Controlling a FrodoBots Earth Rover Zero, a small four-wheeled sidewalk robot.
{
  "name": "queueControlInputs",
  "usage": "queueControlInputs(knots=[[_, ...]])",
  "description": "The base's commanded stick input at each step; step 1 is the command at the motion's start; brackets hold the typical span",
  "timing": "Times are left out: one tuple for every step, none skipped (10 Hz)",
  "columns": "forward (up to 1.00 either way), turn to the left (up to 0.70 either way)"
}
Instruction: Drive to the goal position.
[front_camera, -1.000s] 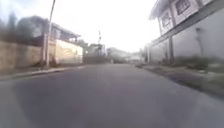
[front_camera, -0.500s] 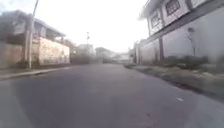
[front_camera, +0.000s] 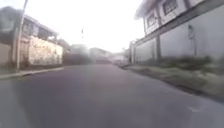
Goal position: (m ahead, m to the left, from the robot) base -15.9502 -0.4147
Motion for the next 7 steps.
queueControlInputs(knots=[[1.00, 0.01], [1.00, 0.01], [1.00, 0.01], [1.00, 0.01], [1.00, 0.01], [1.00, 0.01], [1.00, 0.01]])
